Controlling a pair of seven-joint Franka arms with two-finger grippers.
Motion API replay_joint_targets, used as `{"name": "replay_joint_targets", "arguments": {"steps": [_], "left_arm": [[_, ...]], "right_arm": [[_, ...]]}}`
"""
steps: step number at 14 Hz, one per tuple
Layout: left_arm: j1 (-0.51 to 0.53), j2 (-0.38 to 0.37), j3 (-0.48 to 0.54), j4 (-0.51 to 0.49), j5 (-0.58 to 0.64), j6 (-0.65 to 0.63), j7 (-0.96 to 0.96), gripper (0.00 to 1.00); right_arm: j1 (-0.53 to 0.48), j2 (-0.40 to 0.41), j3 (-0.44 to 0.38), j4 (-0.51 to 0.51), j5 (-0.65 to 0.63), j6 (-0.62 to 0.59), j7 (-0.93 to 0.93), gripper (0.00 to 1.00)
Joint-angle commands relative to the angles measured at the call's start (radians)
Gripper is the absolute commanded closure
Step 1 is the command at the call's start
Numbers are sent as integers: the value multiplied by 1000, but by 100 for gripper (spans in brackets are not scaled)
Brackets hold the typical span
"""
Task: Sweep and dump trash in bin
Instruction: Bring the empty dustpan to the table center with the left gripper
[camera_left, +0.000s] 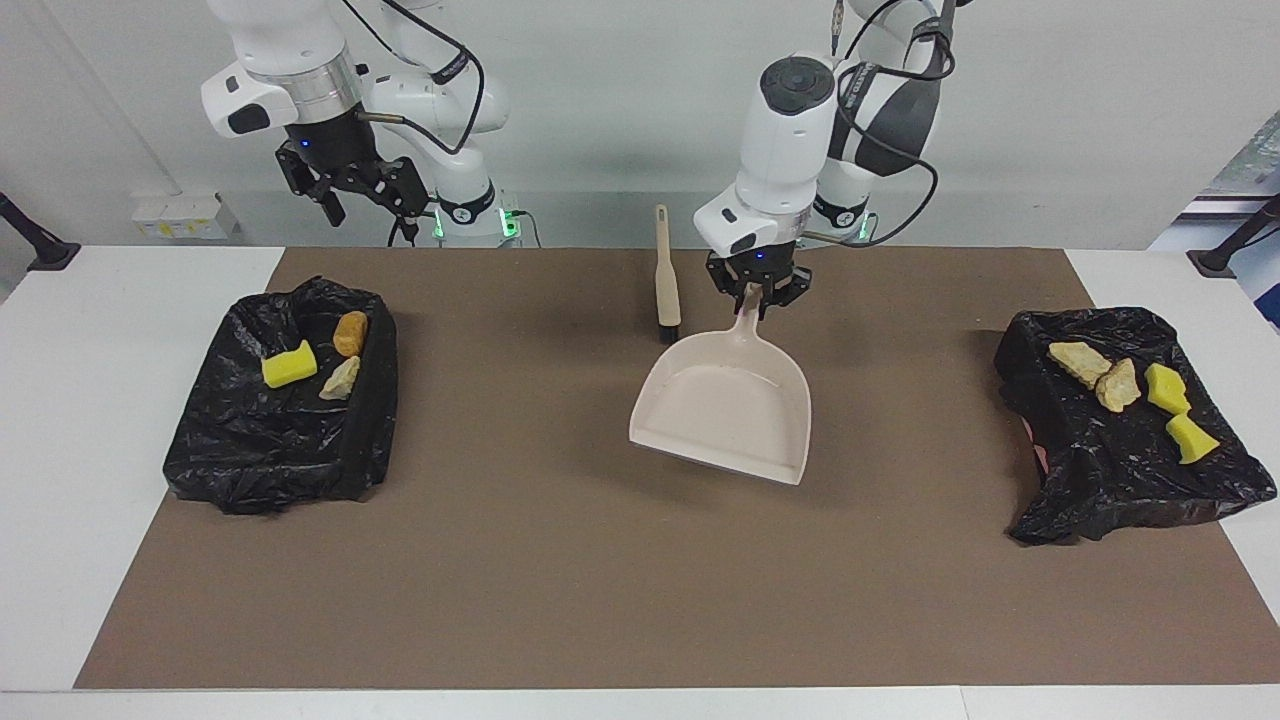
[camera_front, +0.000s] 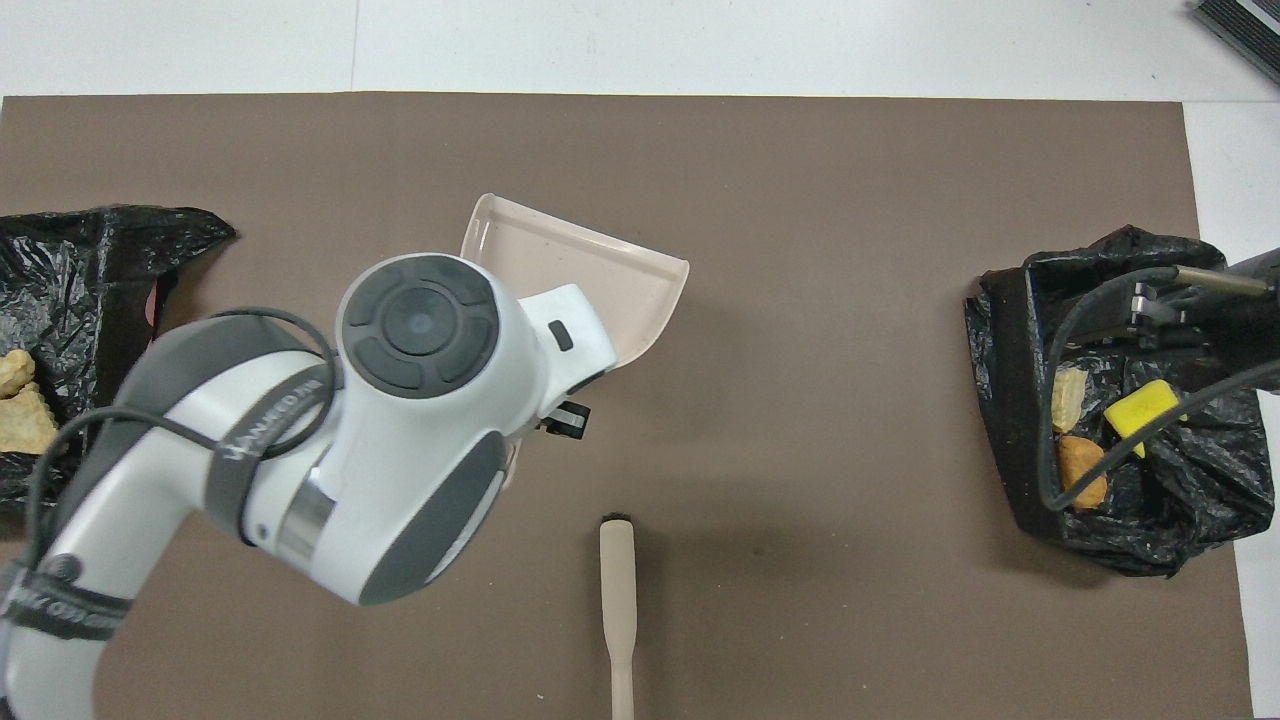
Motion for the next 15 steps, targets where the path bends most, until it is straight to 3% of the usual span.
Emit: {"name": "replay_joint_targets", "arguments": {"steps": [1,4,9,10,11,12,15], "left_arm": [[-56,85,19,-37,-14,175,-119,100],[-92,113,19,-165,-51,425,-254,100],[-98,93,19,-213,-53,436,-325,100],[-93,91,19,-216,-53,439,-303,80],[-89,93,19,-213,-53,435,-305,12],[-89,91,20,-210,-53,426,-308,0],[-69,79,31,-197,-53,392,-319,0]], "right_arm": [[-8,-3,-9,-3,0,-8,-33,0],[-38,-3,-18,-8,0,-5,-69,0],[-37,-3,-18,-8,0,9,-84,0],[-37,-3,-18,-8,0,12,-84,0],[-34,-3,-18,-8,0,11,-84,0],[-32,-3,-15,-8,-2,8,-84,0],[-32,-2,-15,-5,-10,-8,-112,0]]}}
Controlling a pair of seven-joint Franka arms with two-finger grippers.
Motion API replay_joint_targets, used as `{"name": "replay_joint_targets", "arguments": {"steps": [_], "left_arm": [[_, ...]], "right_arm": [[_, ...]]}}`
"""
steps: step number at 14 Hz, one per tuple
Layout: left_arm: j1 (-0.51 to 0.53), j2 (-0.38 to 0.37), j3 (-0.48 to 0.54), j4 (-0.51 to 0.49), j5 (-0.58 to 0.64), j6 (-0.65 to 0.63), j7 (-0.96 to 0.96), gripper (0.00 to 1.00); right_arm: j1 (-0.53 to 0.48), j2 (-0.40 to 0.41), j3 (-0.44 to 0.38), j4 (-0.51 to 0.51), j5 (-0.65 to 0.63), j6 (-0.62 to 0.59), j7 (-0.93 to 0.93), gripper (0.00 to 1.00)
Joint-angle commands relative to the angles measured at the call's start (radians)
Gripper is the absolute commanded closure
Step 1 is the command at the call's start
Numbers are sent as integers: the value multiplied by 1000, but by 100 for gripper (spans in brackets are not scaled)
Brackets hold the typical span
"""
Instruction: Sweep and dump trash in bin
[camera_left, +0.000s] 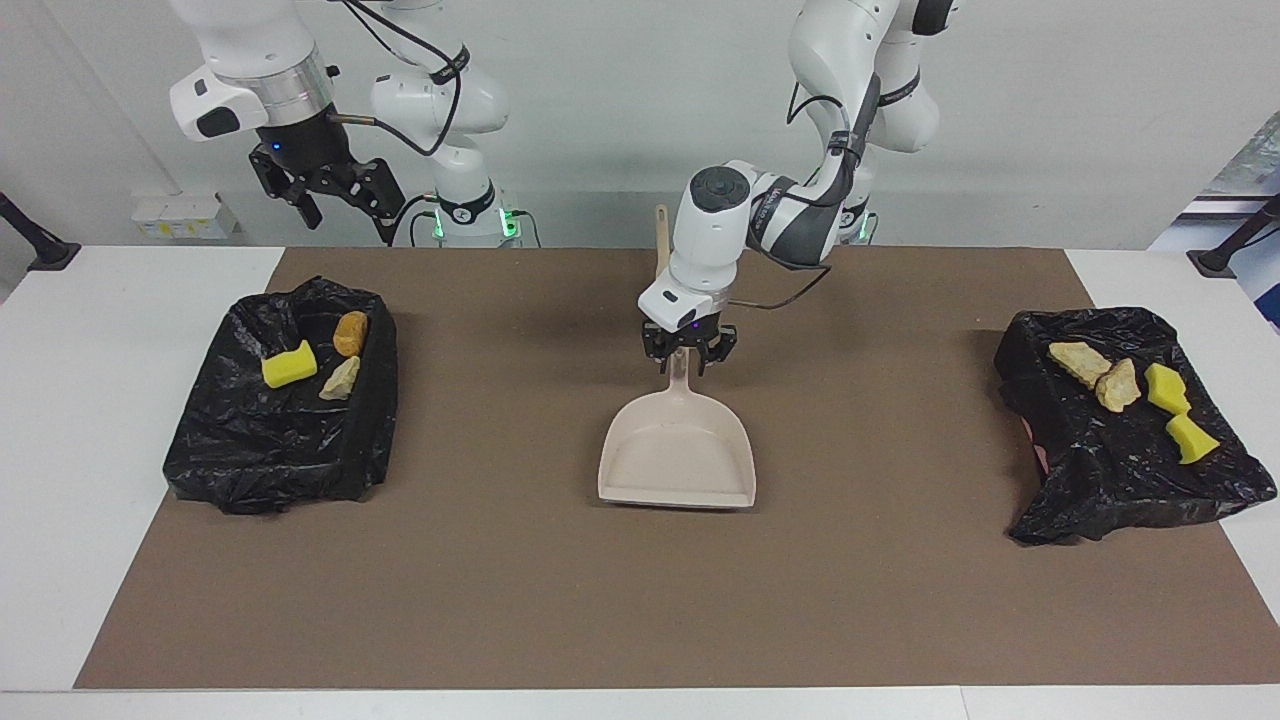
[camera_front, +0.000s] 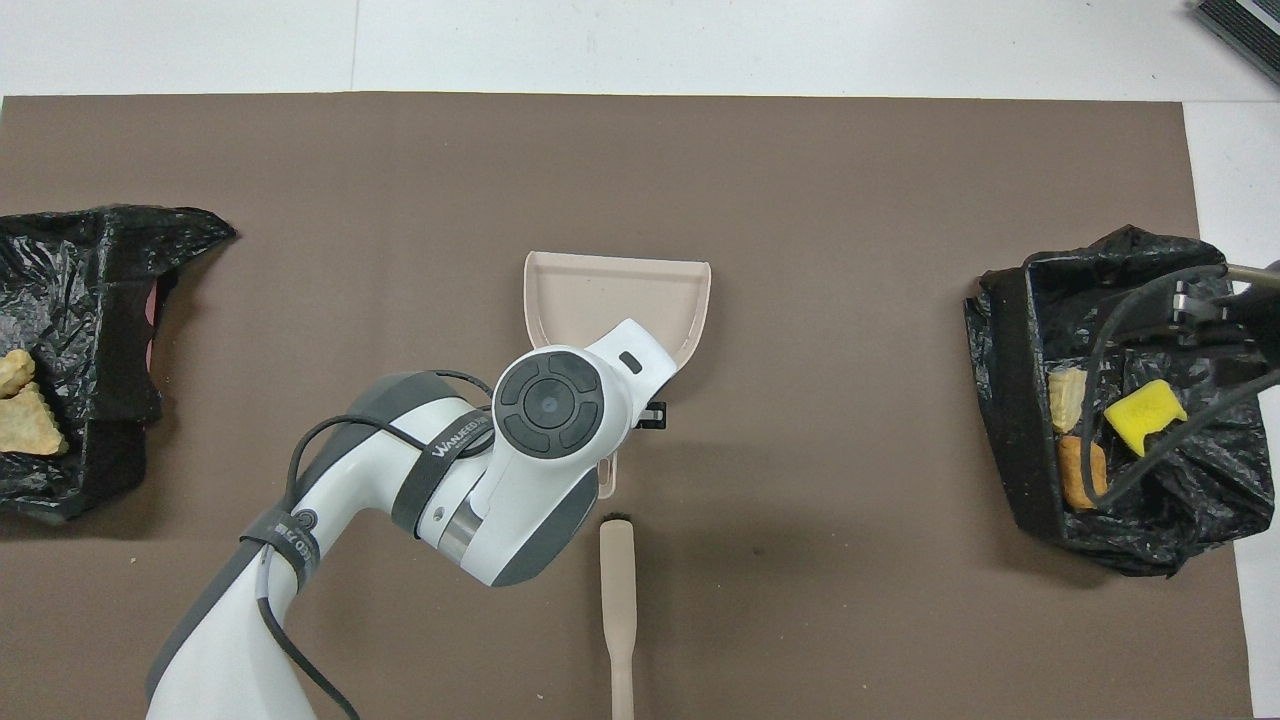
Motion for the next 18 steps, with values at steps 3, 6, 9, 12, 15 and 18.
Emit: {"name": "replay_joint_targets", "arguments": {"steps": [3,6,9,12,15,18], "left_arm": [[80,-52,17,11,-17,-47,-3,0],[172,-58,17,79,-15,-116,23,0],[269,-64,17,153,-17,-237,191,0],[370,-88,17,219,-17,-354,346,0],[461,-87,20,293,-10,-442,469,0],[541,-113,21,304,-4,-477,619,0]], "right_arm": [[-4,-2,2,-3,-17,3,-88,0],[-4,-2,2,-5,-14,4,-88,0],[-4,-2,2,-5,-17,3,-89,0],[-4,-2,1,-5,-19,3,-89,0],[-4,-2,1,-5,-19,1,-89,0],[-4,-4,1,-5,-17,0,-86,0]]}}
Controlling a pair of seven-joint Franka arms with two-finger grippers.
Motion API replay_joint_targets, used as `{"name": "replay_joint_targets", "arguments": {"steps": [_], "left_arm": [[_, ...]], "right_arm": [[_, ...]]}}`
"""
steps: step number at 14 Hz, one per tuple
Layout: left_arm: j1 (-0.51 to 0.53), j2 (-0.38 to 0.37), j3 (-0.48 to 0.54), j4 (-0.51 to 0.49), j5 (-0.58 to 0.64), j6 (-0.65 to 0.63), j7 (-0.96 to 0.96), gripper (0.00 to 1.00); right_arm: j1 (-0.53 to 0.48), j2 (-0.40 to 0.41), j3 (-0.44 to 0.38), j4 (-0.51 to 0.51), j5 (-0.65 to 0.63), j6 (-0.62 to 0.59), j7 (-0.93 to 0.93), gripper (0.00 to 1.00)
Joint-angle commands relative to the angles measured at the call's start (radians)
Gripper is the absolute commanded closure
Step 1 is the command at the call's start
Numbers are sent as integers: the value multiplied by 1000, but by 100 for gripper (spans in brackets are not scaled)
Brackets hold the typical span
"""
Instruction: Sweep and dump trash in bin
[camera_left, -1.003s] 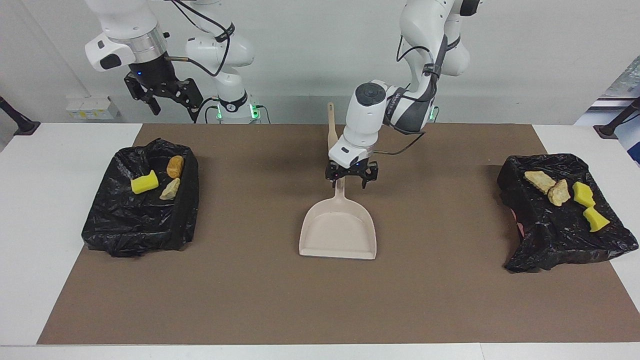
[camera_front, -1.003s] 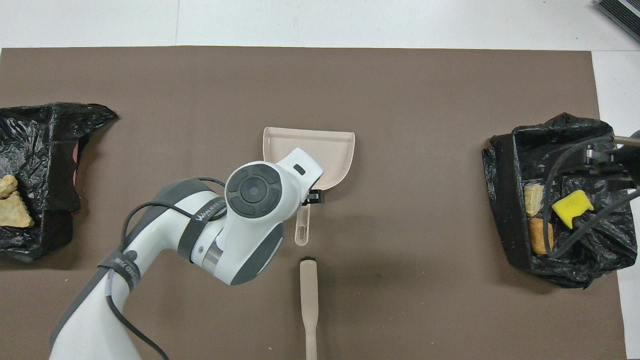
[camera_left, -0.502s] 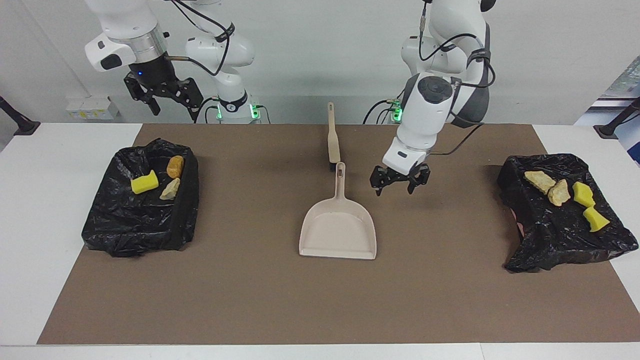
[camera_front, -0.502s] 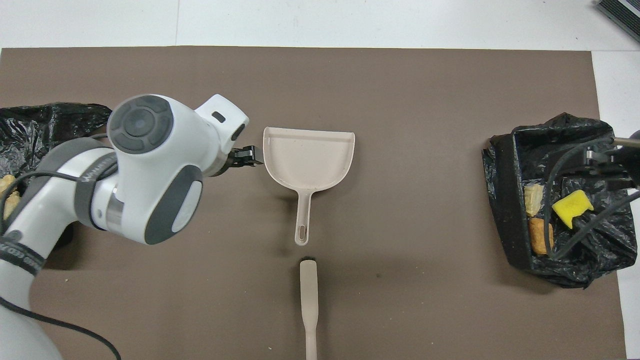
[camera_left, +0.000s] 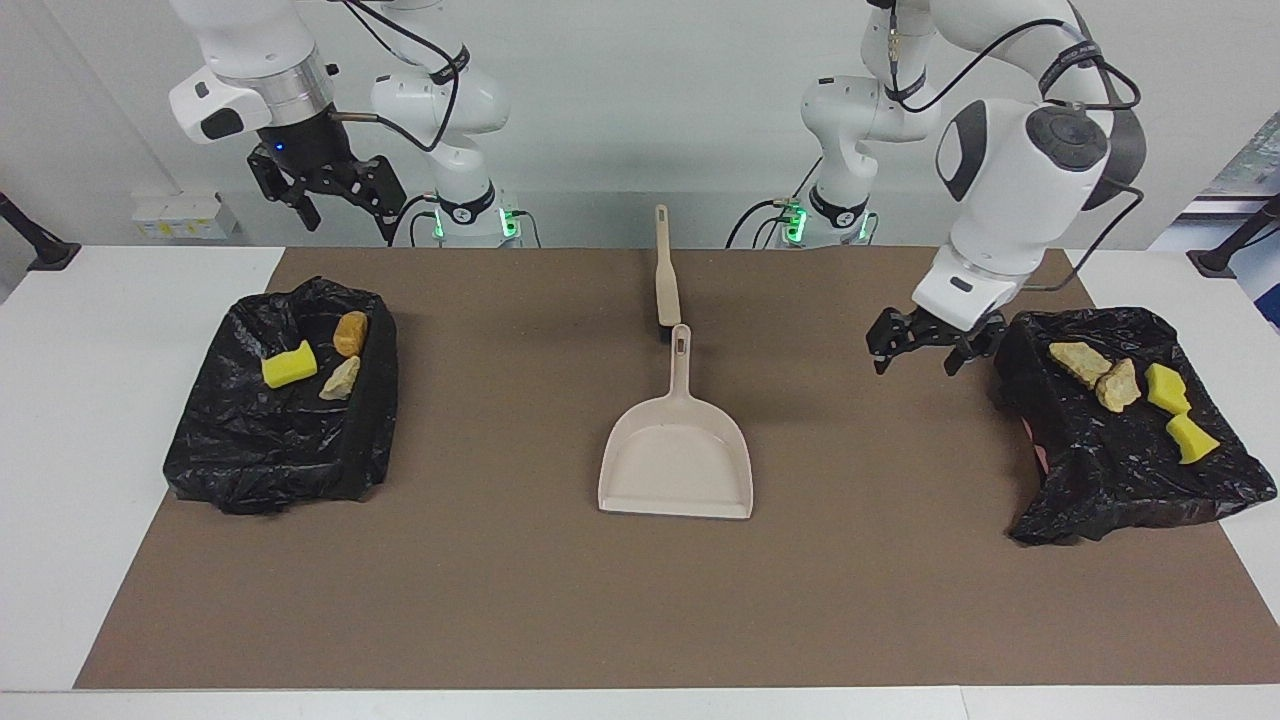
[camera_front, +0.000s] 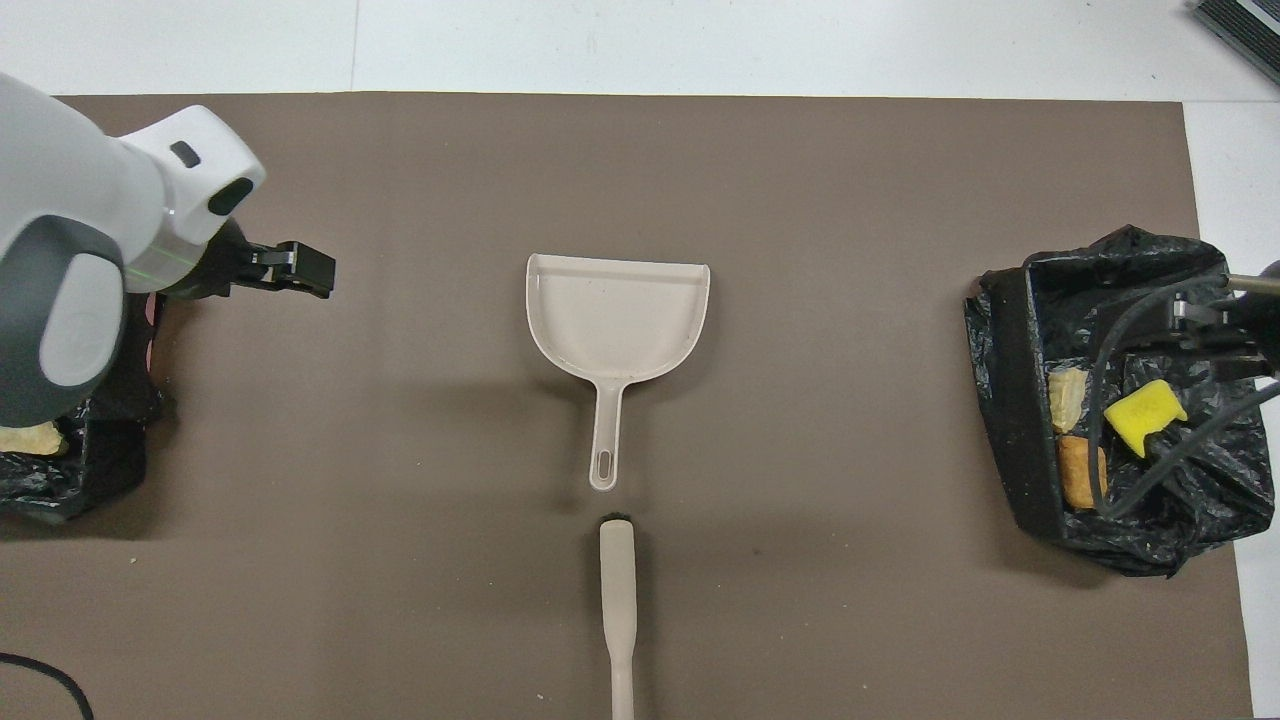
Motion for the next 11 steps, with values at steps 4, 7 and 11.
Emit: {"name": "replay_joint_targets", "arguments": {"steps": [4,7,11], "left_arm": [[113,-64,-10,17,-6,-87,147,0],[136,-108,-5,16,-3,-151,156,0],[144,-150,15,25,-1,-228,221,0]], "right_arm": [[-4,-4,3,-5,-15,-2,-24,0],[-4,-4,3,-5,-14,-3,-24,0],[-5,-4,3,-5,-11,-2,-22,0]]}}
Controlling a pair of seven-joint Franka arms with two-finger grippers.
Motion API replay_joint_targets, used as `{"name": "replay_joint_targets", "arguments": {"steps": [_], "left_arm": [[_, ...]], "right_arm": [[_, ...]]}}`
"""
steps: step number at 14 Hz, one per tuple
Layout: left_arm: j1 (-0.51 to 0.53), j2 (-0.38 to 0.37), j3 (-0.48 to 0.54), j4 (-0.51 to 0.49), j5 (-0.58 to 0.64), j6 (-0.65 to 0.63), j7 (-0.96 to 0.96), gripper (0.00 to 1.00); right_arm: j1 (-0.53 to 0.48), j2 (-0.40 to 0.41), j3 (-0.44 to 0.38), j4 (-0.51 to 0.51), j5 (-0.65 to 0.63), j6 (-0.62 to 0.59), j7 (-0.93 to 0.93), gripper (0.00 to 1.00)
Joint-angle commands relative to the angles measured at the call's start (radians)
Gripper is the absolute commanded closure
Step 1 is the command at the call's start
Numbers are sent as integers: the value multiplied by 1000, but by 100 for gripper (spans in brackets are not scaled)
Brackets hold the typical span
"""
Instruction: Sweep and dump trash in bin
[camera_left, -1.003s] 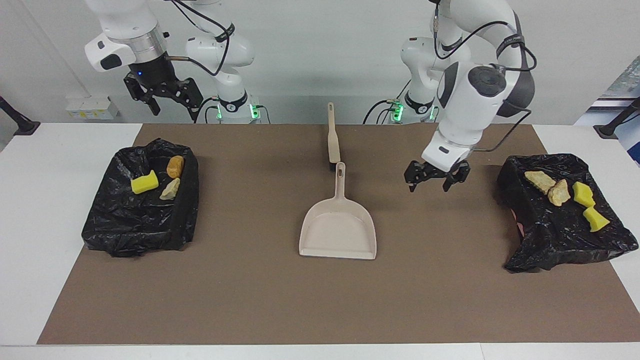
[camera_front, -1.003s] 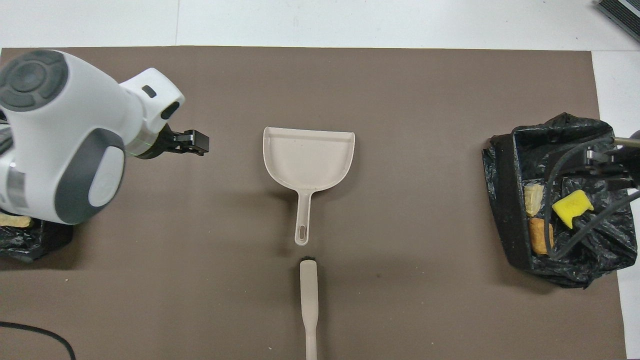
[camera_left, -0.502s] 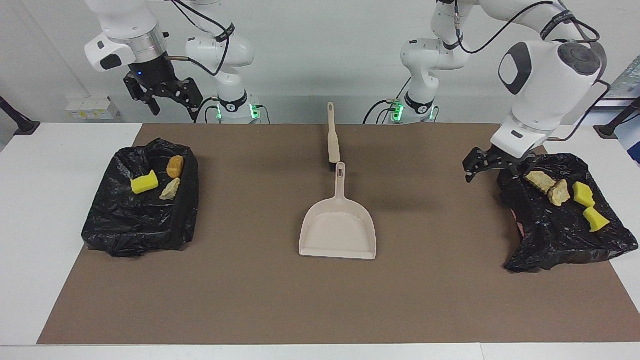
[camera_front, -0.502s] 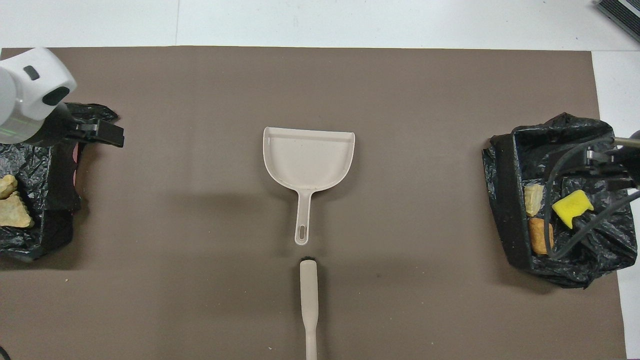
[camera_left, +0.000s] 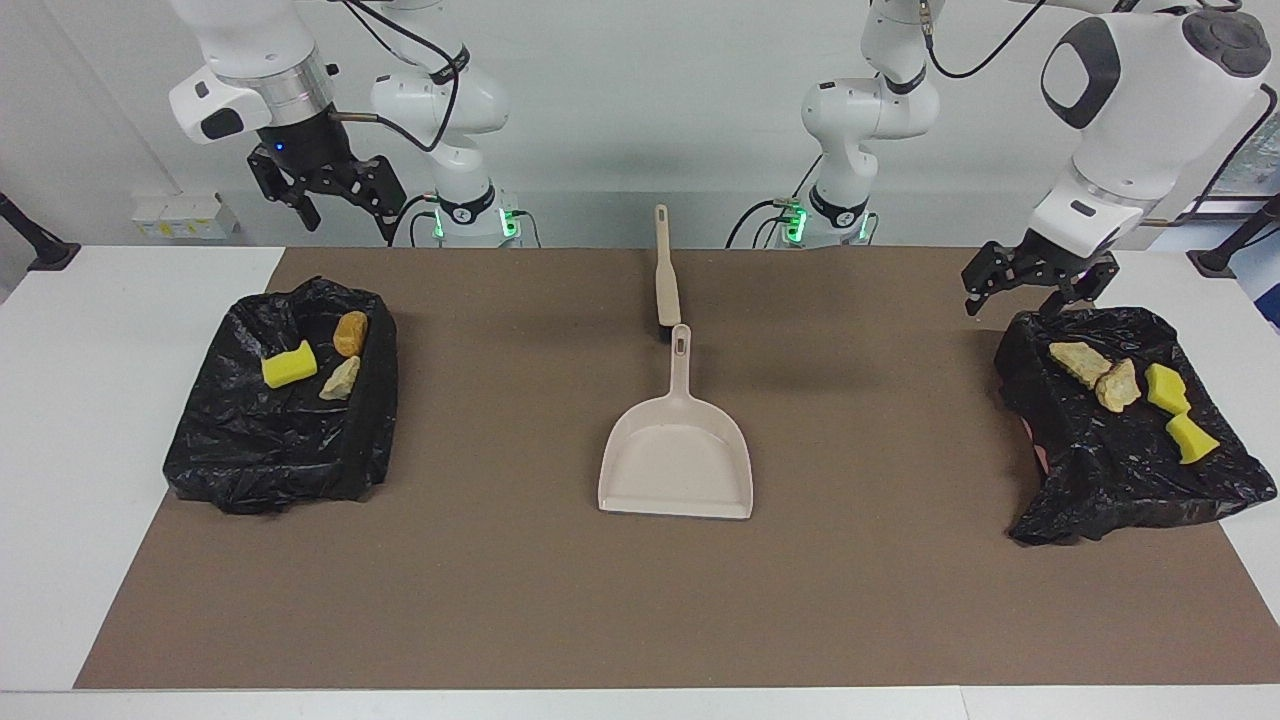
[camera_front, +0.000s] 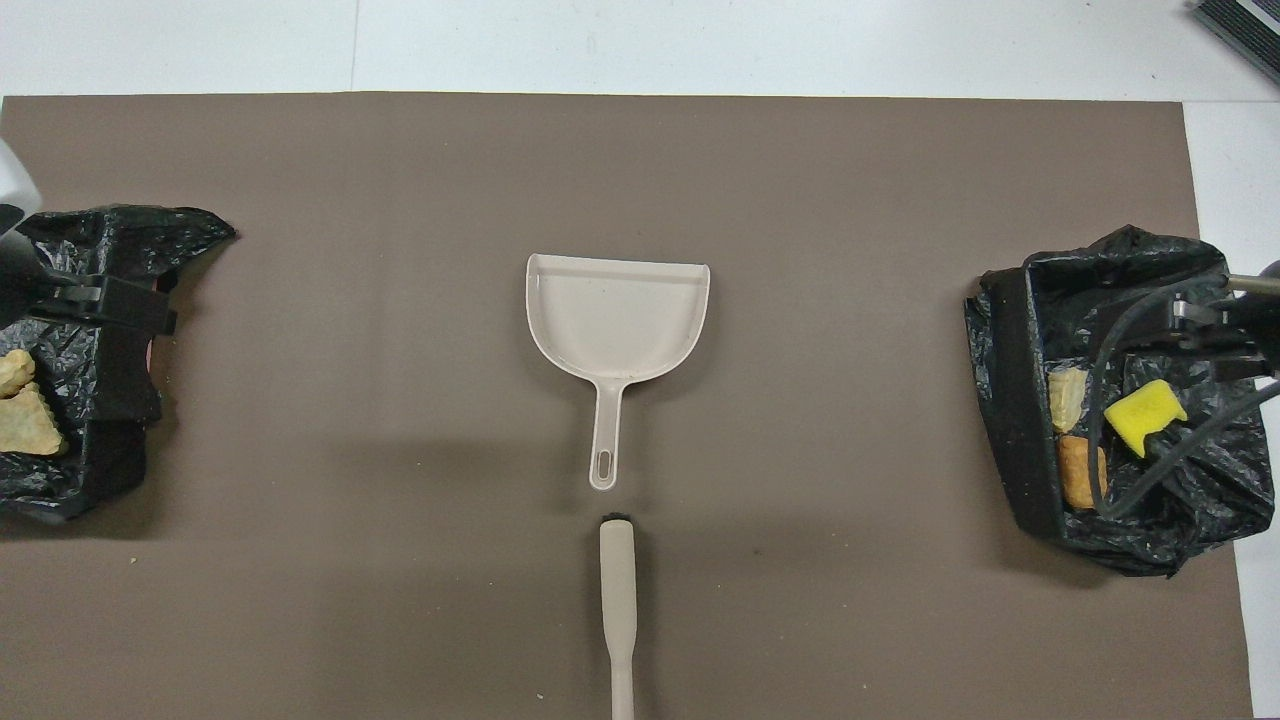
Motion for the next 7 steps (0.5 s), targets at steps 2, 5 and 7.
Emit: {"name": "replay_joint_targets", "arguments": {"steps": [2,5,7], "left_arm": [[11,-29,2,16,-2,-78,22,0],[11,-39,5,14,5,-98,25,0],[10,-34,5,21,6,-114,25,0]], "right_arm": [[-5,-4,3,-5,-8,0,-22,0],[-8,-4,3,-5,-6,0,-22,0],[-8,-4,3,-5,-6,0,-22,0]]}}
